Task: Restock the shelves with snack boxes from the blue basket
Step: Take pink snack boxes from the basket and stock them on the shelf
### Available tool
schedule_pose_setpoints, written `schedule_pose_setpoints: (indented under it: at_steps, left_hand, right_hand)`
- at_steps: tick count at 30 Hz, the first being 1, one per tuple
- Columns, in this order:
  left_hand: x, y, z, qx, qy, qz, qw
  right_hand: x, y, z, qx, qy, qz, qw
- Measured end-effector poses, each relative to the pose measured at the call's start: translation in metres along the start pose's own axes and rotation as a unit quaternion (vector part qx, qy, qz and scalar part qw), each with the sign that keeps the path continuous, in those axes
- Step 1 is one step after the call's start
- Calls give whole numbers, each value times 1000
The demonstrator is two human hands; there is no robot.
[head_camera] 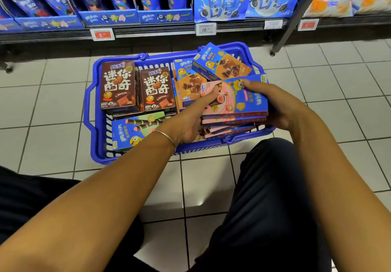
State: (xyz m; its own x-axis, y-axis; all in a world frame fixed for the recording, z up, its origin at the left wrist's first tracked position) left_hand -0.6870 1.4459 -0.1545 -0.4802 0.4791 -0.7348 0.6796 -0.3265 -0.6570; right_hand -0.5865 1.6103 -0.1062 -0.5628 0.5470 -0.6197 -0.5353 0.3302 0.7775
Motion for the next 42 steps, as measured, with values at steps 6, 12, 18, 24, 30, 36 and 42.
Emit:
schedule_pose_setpoints:
  at_steps: [6,12,18,24,30,36,42]
  left_hand:
    - [3,14,10,-28,-7,39,999]
    - [-6,10,10,-35,-28,48,998]
    - [-22,-1,19,-64,1,41,997]
    - [-42,-13,47,-49,-8,27,998]
    - [-55,-30,66,-77,20,26,996]
    - [-70,-58,79,-82,46,-12,995]
    - [-70,-62,86,-94,-35,-19,995]
  right_hand:
    - [6,-14,-5,-48,-32,-13,998]
    - [5,-19,-8,-38,-29,-31,998]
    - [-4,-8,-8,-55,-10,-2,998]
    - [-19,14,-23,-66,68,31,995]
    - [-34,35,-43,-68,121,62,988]
    - [-35,59,-59,-14,139,102,985]
    - [-31,73,-83,97,153,104,978]
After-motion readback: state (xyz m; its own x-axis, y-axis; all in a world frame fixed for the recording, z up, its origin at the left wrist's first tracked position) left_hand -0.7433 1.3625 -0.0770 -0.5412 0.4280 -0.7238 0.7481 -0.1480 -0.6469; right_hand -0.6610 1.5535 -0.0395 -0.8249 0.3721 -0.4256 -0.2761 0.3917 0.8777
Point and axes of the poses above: each hand's wrist, its own x-axis towards the middle knuckle, its own z-axis out of the back of the hand, y = z × x, the point moved 5 cm from there along x, towards the middle knuckle, and after that the axes turned 12 degrees about -y, right-handed, at the moved point
